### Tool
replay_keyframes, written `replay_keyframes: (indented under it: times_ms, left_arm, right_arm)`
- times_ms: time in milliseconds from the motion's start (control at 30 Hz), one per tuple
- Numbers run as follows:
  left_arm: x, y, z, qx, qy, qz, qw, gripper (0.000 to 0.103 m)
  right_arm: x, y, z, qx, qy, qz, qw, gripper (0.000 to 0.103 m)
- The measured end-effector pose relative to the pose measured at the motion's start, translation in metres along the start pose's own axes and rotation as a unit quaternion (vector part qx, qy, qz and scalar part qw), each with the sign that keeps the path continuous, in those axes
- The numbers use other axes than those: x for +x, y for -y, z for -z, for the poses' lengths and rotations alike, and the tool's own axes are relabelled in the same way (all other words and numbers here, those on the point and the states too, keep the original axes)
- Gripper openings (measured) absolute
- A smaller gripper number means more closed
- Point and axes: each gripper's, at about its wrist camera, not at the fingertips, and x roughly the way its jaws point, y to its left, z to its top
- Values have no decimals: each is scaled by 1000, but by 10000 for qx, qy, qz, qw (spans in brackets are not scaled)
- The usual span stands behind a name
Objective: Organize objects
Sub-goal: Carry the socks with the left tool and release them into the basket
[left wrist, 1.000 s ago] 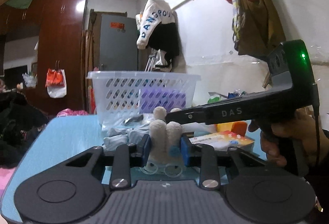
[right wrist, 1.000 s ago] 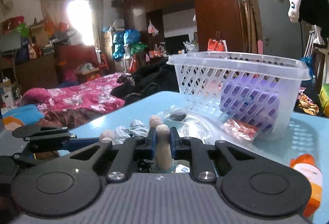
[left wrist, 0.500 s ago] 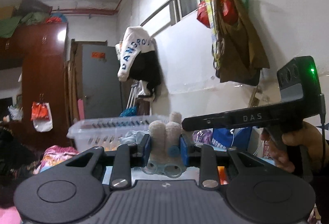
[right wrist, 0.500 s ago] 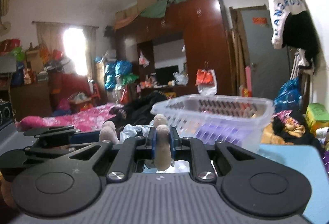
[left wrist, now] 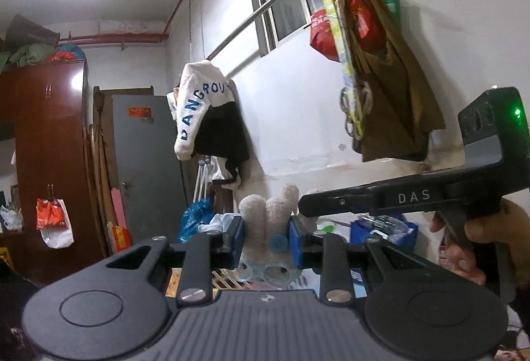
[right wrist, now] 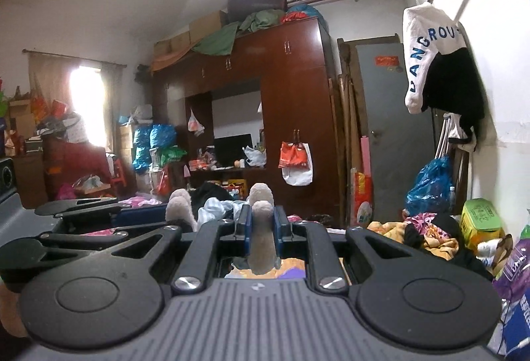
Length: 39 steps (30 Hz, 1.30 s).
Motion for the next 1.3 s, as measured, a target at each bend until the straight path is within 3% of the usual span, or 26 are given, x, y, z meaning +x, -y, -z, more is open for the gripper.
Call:
replay_keyframes:
  times_ms: [600, 900, 1200, 1233, 1267, 1300]
  left_arm:
    - [50, -46, -1, 27, -447, -334, 9984, 32]
    - [84, -85, 36, -205, -1125, -365, 9928, 32]
    - [91, -98, 53, -406, -1303, -427, 9897, 34]
    - [91, -99, 53, -420, -1311, -465, 9894, 36]
    - [90, -97, 53, -362, -1290, -523, 9896, 39]
    - [88, -95, 53, -258, -1229, -628, 9901, 56]
  right_arm:
    - [68, 5, 4, -11, -505, -113, 9987, 15]
    - [116, 9, 29, 51, -1227, -61, 9924, 15]
    - [122, 9, 32, 34, -1521, 30, 9883, 16]
    - [121, 10, 29, 53, -1507, 52, 9885, 23]
    - [119, 12, 26, 83, -1447, 92, 9894, 45]
    - [117, 14, 23, 102, -1402, 141, 9900, 61]
